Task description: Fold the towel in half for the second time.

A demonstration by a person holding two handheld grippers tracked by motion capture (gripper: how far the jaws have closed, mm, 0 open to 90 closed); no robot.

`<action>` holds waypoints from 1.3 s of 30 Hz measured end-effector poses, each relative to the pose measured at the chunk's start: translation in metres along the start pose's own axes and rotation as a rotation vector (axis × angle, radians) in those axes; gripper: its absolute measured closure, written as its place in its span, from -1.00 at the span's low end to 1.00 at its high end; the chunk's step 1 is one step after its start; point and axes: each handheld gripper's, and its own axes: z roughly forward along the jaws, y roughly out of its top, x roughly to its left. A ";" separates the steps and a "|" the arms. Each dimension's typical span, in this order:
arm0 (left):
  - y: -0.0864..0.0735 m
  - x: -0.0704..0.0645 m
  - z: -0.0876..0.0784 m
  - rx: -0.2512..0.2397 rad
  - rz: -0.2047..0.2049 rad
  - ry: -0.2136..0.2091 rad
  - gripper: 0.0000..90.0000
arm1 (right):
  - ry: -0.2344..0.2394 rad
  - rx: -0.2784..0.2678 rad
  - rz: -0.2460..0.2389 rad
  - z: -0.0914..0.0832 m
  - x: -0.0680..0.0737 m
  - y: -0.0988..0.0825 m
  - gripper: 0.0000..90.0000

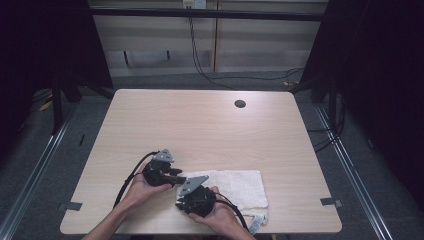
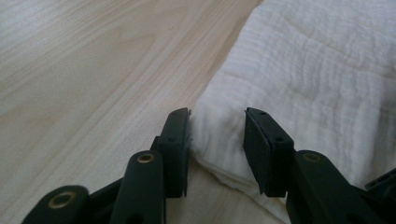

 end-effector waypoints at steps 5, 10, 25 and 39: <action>0.000 0.003 -0.002 0.033 0.002 -0.037 0.67 | 0.001 0.000 -0.001 0.000 -0.001 0.000 0.83; 0.001 0.001 -0.003 0.029 -0.011 -0.063 0.88 | -0.003 -0.002 -0.018 -0.001 0.001 -0.001 0.86; 0.010 0.007 -0.021 -0.088 -0.091 -0.117 0.89 | 0.025 -0.088 0.030 -0.022 0.001 0.007 0.86; 0.010 0.010 -0.054 -0.157 -0.105 -0.110 0.89 | 0.051 -0.182 0.043 -0.033 0.009 0.021 0.86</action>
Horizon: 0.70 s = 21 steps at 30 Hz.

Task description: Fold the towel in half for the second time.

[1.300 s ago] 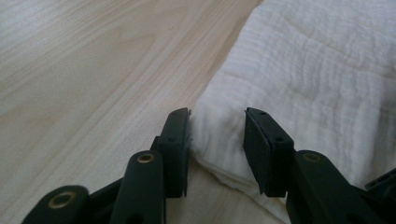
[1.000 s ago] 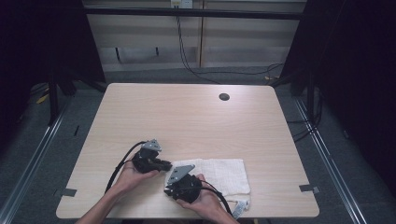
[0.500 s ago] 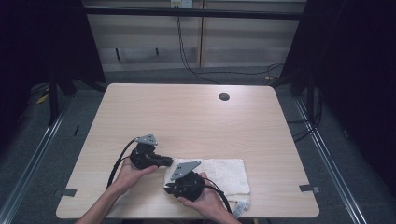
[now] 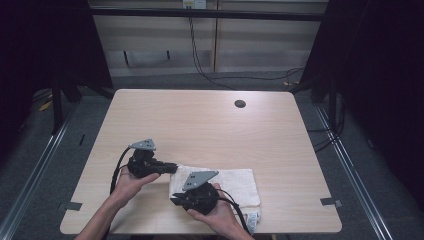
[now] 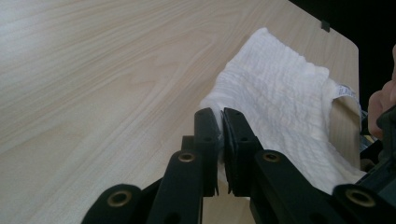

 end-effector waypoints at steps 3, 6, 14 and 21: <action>0.003 0.000 -0.006 -0.010 0.000 0.030 0.89 | 0.000 -0.015 -0.023 0.001 0.003 0.009 0.87; 0.007 0.003 -0.012 -0.038 -0.009 0.037 0.89 | -0.004 -0.037 -0.029 0.002 0.004 0.022 0.87; 0.014 0.005 -0.036 -0.106 0.025 0.094 0.89 | 0.018 -0.084 -0.021 0.008 0.001 0.050 0.87; 0.024 0.003 -0.058 -0.127 0.052 0.136 0.89 | 0.019 -0.157 -0.017 0.010 0.008 0.071 0.87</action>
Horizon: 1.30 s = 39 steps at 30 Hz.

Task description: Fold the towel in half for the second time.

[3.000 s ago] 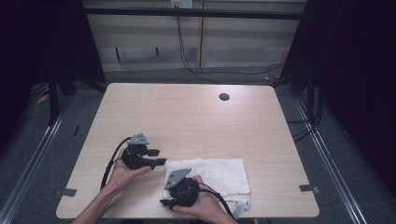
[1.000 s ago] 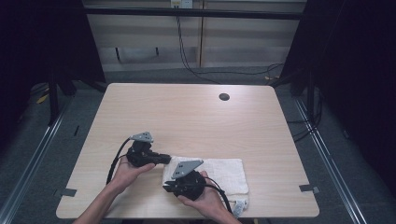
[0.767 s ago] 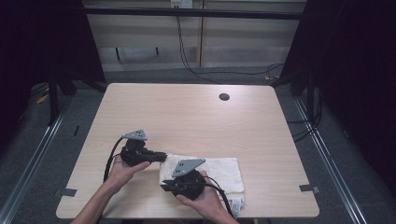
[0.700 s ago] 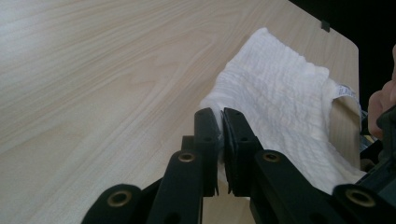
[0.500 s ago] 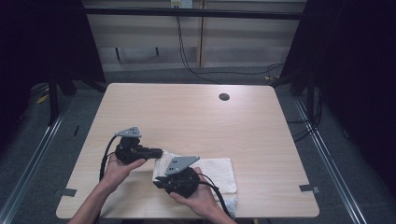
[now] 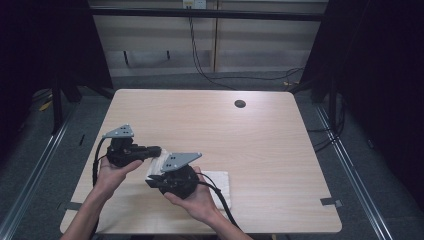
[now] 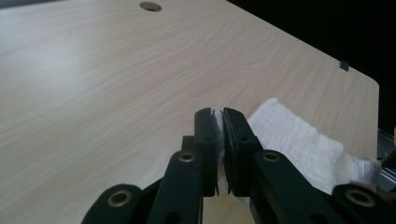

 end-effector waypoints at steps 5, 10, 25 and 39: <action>0.004 -0.005 0.010 0.021 0.015 -0.011 0.90 | -0.005 -0.026 0.018 -0.006 -0.002 -0.006 0.87; 0.007 -0.016 0.036 0.077 0.050 -0.022 0.90 | -0.044 -0.006 0.029 -0.026 -0.007 -0.019 0.87; 0.022 -0.045 0.090 0.137 0.090 -0.081 0.89 | -0.107 -0.009 0.060 -0.066 -0.015 -0.048 0.85; 0.003 -0.049 0.126 0.198 0.036 -0.120 0.88 | -0.149 0.056 0.098 -0.079 -0.020 -0.091 0.83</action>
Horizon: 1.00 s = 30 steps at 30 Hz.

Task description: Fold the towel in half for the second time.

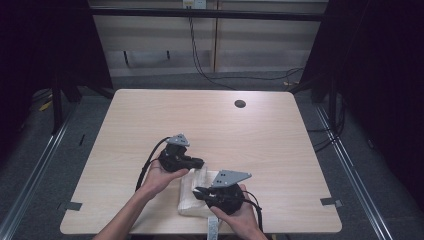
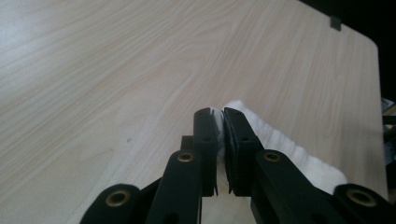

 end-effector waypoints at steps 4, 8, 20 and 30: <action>-0.006 0.001 0.007 0.018 -0.012 -0.005 0.87 | -0.004 0.024 0.000 0.000 0.000 -0.008 0.72; -0.010 0.000 0.016 0.038 -0.016 -0.017 0.84 | -0.001 0.073 -0.006 0.001 0.000 -0.018 0.70; -0.007 -0.006 0.025 0.004 -0.020 -0.051 0.87 | -0.091 0.146 0.005 -0.006 -0.010 -0.038 0.83; -0.006 -0.010 0.027 -0.015 -0.032 -0.026 0.46 | -0.085 0.127 0.068 -0.014 -0.014 -0.040 0.33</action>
